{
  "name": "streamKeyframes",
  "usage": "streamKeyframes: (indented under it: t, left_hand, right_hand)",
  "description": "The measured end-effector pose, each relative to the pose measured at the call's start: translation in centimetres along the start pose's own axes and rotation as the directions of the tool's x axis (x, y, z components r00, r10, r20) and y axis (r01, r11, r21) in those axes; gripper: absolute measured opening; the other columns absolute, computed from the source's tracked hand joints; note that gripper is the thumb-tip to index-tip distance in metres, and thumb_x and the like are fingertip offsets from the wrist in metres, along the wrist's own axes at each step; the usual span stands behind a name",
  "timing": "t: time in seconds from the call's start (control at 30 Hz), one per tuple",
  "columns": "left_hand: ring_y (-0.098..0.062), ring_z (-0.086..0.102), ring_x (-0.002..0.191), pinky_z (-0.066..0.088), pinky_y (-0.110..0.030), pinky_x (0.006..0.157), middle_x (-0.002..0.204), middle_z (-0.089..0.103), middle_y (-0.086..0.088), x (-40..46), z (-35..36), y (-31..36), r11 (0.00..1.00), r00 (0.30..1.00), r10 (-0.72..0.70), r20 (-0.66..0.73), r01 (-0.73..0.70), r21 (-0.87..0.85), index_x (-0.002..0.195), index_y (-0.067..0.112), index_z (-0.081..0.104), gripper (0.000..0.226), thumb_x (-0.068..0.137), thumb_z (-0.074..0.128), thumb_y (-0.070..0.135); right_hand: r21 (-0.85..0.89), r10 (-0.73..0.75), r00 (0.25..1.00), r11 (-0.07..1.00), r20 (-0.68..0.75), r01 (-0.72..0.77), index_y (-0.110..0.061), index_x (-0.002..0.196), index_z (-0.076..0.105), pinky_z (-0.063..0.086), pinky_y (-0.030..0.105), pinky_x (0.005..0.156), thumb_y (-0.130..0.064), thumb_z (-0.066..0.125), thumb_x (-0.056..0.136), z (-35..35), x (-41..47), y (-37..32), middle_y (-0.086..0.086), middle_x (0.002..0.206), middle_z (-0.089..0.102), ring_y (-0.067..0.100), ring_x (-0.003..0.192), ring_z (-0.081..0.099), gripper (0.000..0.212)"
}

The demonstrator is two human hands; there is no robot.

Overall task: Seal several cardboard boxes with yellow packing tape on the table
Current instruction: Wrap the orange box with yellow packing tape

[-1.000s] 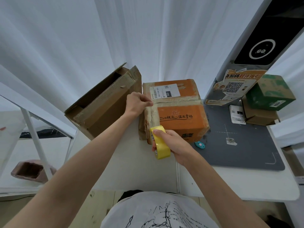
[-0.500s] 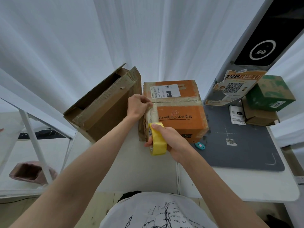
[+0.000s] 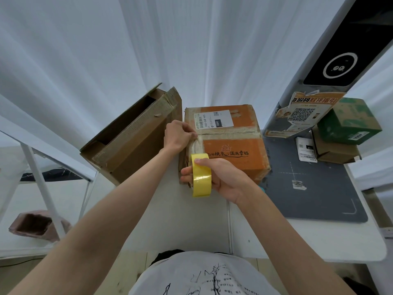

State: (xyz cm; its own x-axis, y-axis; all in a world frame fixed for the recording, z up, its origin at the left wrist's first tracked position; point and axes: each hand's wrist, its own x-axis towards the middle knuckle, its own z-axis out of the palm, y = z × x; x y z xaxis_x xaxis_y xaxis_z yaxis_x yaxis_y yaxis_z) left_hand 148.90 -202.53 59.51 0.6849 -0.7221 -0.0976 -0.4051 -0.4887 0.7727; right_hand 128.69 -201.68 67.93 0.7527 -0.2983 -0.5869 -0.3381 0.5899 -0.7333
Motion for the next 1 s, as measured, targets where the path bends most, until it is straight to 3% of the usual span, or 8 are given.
streamKeyframes:
  t: [0.33, 0.47, 0.63, 0.83, 1.0]
  left_hand:
    - [-0.007, 0.068, 0.082, 0.06, -0.035, 0.08, 0.077, 0.069, 0.012, -0.3, -0.1, -0.2, 1.0, 1.0, 0.018, -0.005, -0.018, -0.013, 0.071, 0.029, 0.074, 0.017, 0.077, 0.087, 0.019]
    - [-0.001, 0.064, 0.079, 0.052, -0.022, 0.075, 0.078, 0.07, 0.008, -0.9, -0.7, -0.3, 0.999, 1.0, 0.026, 0.009, -0.025, -0.044, 0.085, 0.014, 0.08, 0.008, 0.079, 0.086, 0.018]
    - [0.001, 0.064, 0.075, 0.044, -0.005, 0.064, 0.077, 0.071, 0.008, -2.6, -1.1, -0.1, 0.996, 0.998, 0.051, 0.029, -0.049, -0.074, 0.087, 0.011, 0.081, 0.01, 0.08, 0.085, 0.016]
    - [0.011, 0.063, 0.066, 0.046, -0.004, 0.064, 0.075, 0.072, 0.008, -5.2, -1.5, -0.6, 0.991, 0.995, 0.087, 0.053, -0.081, -0.108, 0.084, 0.011, 0.081, 0.009, 0.078, 0.086, 0.014]
    - [0.001, 0.069, 0.074, 0.052, -0.009, 0.068, 0.079, 0.073, 0.006, -7.2, -1.2, -1.3, 0.989, 0.994, 0.089, 0.058, -0.082, -0.12, 0.085, 0.011, 0.08, 0.008, 0.079, 0.085, 0.014]
  right_hand:
    - [0.014, 0.015, 1.0, 1.0, 0.001, -0.015, -0.004, 0.149, 0.037, 0.053, 0.04, 0.1, -0.022, 0.05, 0.105, 0.1, -0.1, 0.2, 0.014, 0.111, 0.076, 0.026, 0.104, 0.074, 0.049]
    - [0.001, 0.045, 0.999, 0.999, 0.018, -0.045, -0.005, 0.15, 0.034, 0.052, 0.042, 0.101, -0.022, 0.05, 0.105, 0.0, -0.7, 1.0, 0.013, 0.112, 0.076, 0.027, 0.105, 0.073, 0.051]
    - [-0.026, 0.052, 0.998, 0.998, 0.037, -0.051, -0.005, 0.146, 0.038, 0.052, 0.043, 0.101, -0.02, 0.049, 0.105, 0.1, -2.0, 2.4, 0.014, 0.111, 0.076, 0.028, 0.105, 0.073, 0.045]
    - [-0.044, 0.083, 0.995, 0.996, 0.06, -0.081, -0.005, 0.134, 0.047, 0.053, 0.041, 0.099, -0.017, 0.048, 0.104, 0.4, -3.7, 4.6, 0.014, 0.109, 0.076, 0.03, 0.103, 0.074, 0.033]
    - [-0.07, 0.099, 0.993, 0.993, 0.056, -0.095, -0.005, 0.131, 0.048, 0.052, 0.042, 0.099, -0.016, 0.048, 0.104, 0.4, -4.6, 6.1, 0.015, 0.108, 0.076, 0.03, 0.102, 0.074, 0.029]
